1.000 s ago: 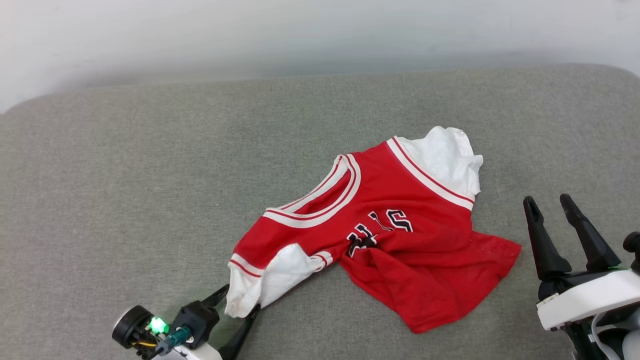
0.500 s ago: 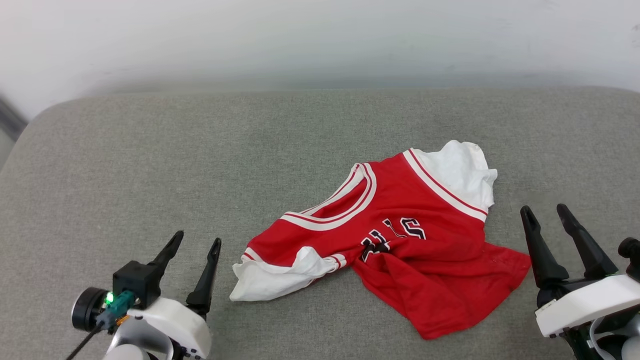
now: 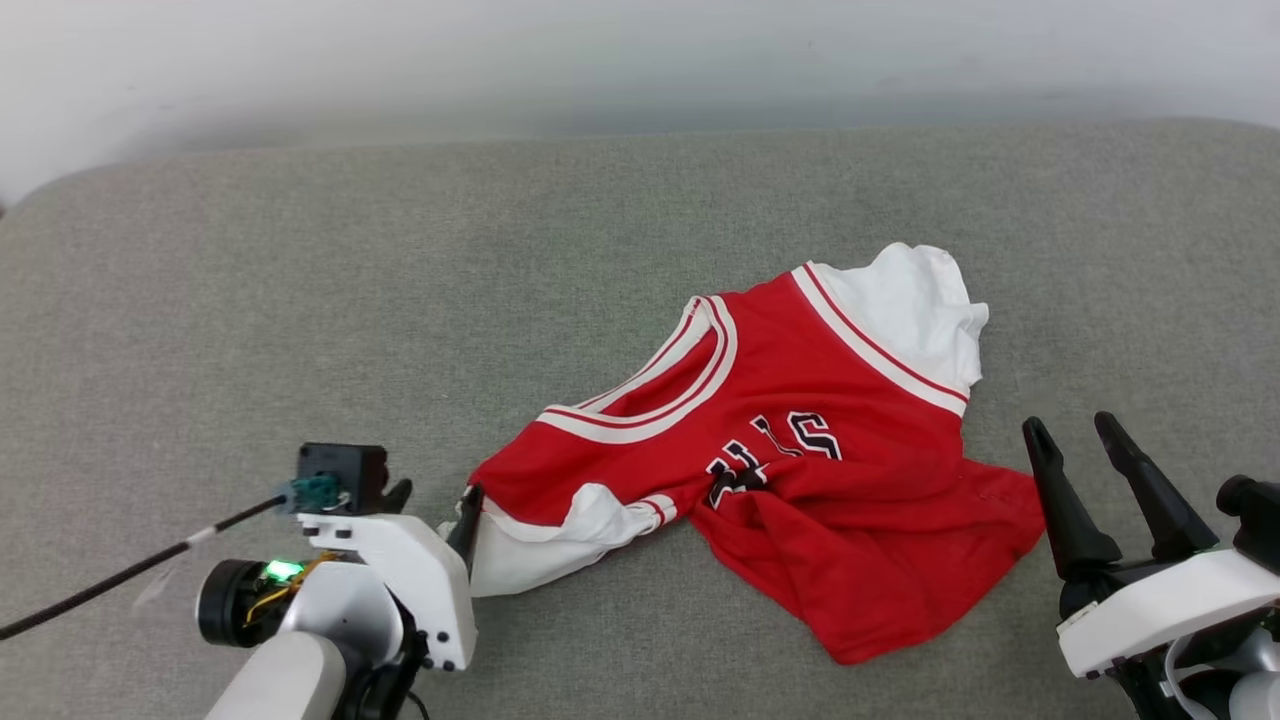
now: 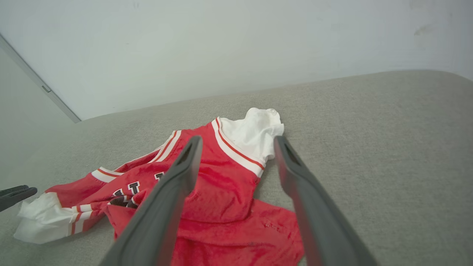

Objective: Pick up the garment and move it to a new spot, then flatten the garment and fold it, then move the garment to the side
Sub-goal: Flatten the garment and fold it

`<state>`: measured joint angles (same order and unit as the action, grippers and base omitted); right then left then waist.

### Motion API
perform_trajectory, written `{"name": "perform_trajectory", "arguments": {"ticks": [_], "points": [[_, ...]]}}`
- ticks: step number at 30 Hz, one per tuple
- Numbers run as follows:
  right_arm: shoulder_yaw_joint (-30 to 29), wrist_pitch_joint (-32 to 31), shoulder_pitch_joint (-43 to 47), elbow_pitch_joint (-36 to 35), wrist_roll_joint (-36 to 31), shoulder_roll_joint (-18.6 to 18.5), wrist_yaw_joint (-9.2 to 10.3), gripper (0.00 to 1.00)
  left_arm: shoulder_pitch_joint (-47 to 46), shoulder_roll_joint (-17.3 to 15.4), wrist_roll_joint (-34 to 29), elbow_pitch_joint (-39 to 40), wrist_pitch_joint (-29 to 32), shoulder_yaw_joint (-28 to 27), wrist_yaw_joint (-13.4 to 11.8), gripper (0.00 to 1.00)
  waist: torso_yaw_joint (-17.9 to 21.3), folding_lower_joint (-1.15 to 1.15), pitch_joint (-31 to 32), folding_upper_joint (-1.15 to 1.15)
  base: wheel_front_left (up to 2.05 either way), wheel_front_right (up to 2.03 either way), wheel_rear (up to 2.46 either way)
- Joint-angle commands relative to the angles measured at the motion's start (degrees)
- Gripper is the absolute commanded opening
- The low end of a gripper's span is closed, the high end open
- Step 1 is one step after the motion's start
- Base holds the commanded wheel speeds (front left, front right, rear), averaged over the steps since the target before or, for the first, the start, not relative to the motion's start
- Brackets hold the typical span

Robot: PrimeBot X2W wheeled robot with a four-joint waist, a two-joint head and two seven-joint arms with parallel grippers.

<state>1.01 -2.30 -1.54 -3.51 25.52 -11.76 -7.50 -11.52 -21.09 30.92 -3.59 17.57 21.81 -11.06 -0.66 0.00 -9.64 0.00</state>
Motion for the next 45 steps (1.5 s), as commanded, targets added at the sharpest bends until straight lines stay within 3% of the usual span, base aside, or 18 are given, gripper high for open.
{"name": "perform_trajectory", "arguments": {"ticks": [1,11,20,21,22,28,35,40,45], "points": [[0.12,0.29,-0.66,0.18,0.08,-0.03,0.02,1.0,-0.07,-0.46,-0.25,-0.17,1.22,0.82,0.37,1.0,0.33,0.0,-0.4,0.0,0.0,0.0,0.0],[0.2,1.31,-1.19,1.08,0.45,0.06,0.02,1.0,3.1,-3.53,-2.51,0.44,8.37,6.02,0.9,1.0,0.87,0.0,-1.9,0.0,0.0,0.0,0.0],[1.1,1.15,-2.42,1.37,0.33,-0.79,0.02,1.0,3.56,-2.21,-2.12,-6.03,9.29,8.34,1.66,1.0,0.84,0.0,-3.79,0.0,0.0,0.0,0.0],[1.15,1.13,-2.49,1.41,0.27,-0.9,0.02,1.0,3.71,-2.17,-2.02,-7.06,9.7,8.82,2.11,0.13,0.89,0.0,-3.89,0.0,0.0,0.0,0.0],[1.27,1.11,-2.54,1.52,0.22,-0.98,0.02,1.0,3.79,-2.28,-2.05,-8.07,9.81,9.17,2.44,0.0,0.95,0.0,-3.91,0.0,0.0,0.0,0.0],[1.06,0.95,-2.15,2.22,0.12,-1.48,0.02,1.0,3.59,-2.23,-2.22,-9.19,6.01,8.07,2.26,0.0,0.76,0.0,-2.27,0.0,0.0,0.0,0.0],[1.92,-2.63,-1.98,1.86,-0.52,-3.3,0.02,1.0,0.96,-3.95,-5.34,-4.02,-3.23,4.47,-0.38,0.0,-0.78,0.0,0.47,0.0,0.0,0.0,0.0],[3.04,-11.23,-5.14,1.93,-2.35,-6.86,0.02,1.0,-1.2,-5.81,-8.82,2.3,-9.62,3.31,-1.16,0.0,-2.6,0.0,-0.41,0.0,0.0,0.0,0.0],[3.86,-25.67,-13.36,3.21,-1.96,-10.65,0.02,1.0,-2.52,-6.45,-12.04,9.91,-12.91,5.01,-0.49,0.0,-4.61,0.0,-3.79,0.0,0.0,0.0,0.0]]}}
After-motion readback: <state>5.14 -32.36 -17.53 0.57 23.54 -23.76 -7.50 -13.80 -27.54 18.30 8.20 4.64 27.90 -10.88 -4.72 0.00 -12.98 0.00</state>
